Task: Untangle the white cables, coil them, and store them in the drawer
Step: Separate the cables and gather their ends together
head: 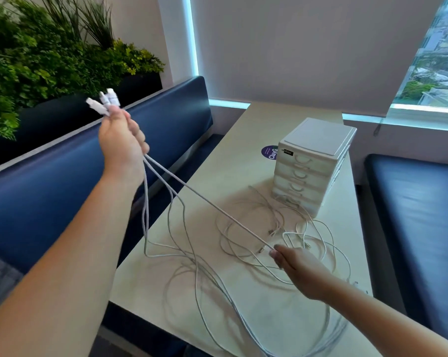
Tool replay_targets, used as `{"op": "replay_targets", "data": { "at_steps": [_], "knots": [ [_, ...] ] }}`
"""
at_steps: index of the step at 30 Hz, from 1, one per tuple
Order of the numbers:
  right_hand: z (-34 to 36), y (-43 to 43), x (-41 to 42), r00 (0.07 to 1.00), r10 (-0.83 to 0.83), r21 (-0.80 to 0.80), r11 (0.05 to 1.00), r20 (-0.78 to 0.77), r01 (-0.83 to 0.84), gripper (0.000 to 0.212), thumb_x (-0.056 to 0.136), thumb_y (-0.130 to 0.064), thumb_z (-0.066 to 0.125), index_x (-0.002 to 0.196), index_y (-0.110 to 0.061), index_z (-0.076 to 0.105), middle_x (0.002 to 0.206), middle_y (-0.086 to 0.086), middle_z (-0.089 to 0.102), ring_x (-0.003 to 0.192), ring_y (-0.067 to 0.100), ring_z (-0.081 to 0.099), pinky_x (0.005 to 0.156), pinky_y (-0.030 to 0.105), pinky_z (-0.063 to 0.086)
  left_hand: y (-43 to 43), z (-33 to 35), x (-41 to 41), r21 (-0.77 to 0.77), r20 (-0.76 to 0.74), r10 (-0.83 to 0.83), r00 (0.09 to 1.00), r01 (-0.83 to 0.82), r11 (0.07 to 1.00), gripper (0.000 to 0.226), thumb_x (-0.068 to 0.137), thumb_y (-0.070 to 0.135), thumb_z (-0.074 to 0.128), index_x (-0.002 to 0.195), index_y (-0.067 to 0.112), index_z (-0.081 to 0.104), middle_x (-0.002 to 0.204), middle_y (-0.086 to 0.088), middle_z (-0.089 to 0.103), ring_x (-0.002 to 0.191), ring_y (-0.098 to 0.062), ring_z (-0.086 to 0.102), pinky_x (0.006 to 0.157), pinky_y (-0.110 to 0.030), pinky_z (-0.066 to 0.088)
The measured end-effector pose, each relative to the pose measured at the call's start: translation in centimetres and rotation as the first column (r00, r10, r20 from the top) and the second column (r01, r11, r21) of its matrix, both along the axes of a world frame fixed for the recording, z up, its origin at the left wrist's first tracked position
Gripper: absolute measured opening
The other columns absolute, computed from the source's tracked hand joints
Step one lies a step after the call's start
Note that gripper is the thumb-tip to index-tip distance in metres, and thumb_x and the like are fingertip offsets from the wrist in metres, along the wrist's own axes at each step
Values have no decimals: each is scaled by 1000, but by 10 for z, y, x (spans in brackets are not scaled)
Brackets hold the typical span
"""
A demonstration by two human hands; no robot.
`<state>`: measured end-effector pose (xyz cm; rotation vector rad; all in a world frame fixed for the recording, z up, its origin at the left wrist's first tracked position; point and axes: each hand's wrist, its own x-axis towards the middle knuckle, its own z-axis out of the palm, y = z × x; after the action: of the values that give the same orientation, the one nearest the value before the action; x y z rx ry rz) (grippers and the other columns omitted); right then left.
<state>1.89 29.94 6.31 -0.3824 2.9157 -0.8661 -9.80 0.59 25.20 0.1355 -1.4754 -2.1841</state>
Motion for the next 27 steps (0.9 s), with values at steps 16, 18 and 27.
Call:
{"op": "replay_targets", "data": {
  "at_steps": [16, 18, 27],
  "knots": [
    [50, 5, -44, 998, 42, 106, 994, -49, -36, 36, 99, -44, 31, 72, -22, 38, 69, 5, 53, 69, 27, 51, 66, 39, 40, 42, -47, 33, -717, 289, -287, 913, 405, 567, 17, 91, 39, 65, 88, 23, 63, 70, 17, 55, 60, 2, 47, 57, -21, 39],
    [75, -6, -54, 991, 107, 97, 990, -82, -99, 37, 100, -44, 31, 73, -20, 41, 70, 5, 54, 68, 26, 52, 67, 39, 44, 62, -62, 39, -747, 386, -397, 833, 534, 396, 18, 87, 40, 69, 101, 29, 66, 95, 17, 61, 82, 6, 55, 74, -15, 43],
    [120, -8, -72, 975, 216, 90, 974, -58, -210, 36, 99, -44, 32, 69, -25, 41, 71, 2, 51, 69, 20, 47, 70, 35, 42, 82, -62, 37, -731, 490, -428, 759, 625, 272, 33, 98, 40, 53, 91, 11, 67, 45, 20, 49, 42, 2, 40, 50, -20, 31]
  ]
}}
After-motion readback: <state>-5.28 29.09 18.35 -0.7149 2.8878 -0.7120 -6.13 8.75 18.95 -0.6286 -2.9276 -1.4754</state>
